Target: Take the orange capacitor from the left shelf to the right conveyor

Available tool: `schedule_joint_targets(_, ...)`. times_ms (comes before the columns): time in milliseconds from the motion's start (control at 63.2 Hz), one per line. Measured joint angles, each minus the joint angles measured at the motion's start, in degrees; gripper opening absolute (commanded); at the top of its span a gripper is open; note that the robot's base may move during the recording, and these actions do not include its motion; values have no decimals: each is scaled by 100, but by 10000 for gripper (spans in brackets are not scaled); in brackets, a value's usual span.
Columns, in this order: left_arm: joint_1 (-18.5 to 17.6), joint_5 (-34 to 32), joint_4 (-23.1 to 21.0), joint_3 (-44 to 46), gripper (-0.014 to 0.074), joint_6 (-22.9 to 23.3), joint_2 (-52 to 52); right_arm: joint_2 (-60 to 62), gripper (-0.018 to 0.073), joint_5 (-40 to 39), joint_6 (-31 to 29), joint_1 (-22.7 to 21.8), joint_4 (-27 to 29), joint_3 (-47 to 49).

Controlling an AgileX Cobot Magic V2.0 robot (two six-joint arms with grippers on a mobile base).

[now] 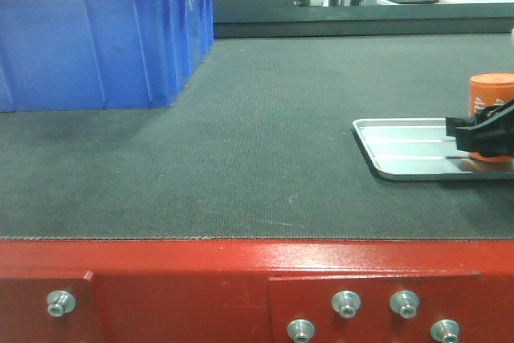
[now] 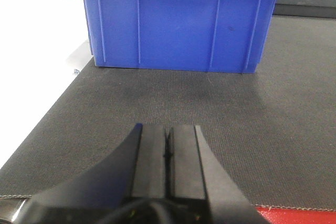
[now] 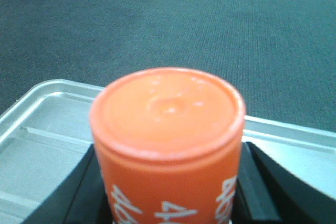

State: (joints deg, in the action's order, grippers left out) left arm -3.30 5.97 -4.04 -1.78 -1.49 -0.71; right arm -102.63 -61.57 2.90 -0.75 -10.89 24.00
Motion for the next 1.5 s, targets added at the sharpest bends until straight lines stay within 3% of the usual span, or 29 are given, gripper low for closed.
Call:
schedule_joint_targets(79,0,0,0,0,-127,0,0,0,185,-14,0,0,-10,0)
schedule_joint_targets(285,0,0,0,0,-127,0,0,0,652,-41,0,0,-22,0)
schedule_joint_targets(617,0,0,0,0,-127,0,0,665,627,399,22,0,-164,-50)
schedule_joint_targets(901,0,0,0,0,-127,0,0,2674,624,2153,1021,38,-282,-91)
schedule_joint_targets(1059,0,0,0,0,-127,0,0,4052,615,3630,1583,317,-362,-39)
schedule_joint_targets(1217,0,0,0,0,-127,0,0,5337,443,5240,1781,795,-362,97)
schedule_joint_targets(1423,0,0,0,0,-127,0,0,6853,67,6950,1818,1342,-362,267)
schedule_joint_targets(1502,0,0,0,0,-127,0,0,7402,59,7482,1822,1435,-362,355)
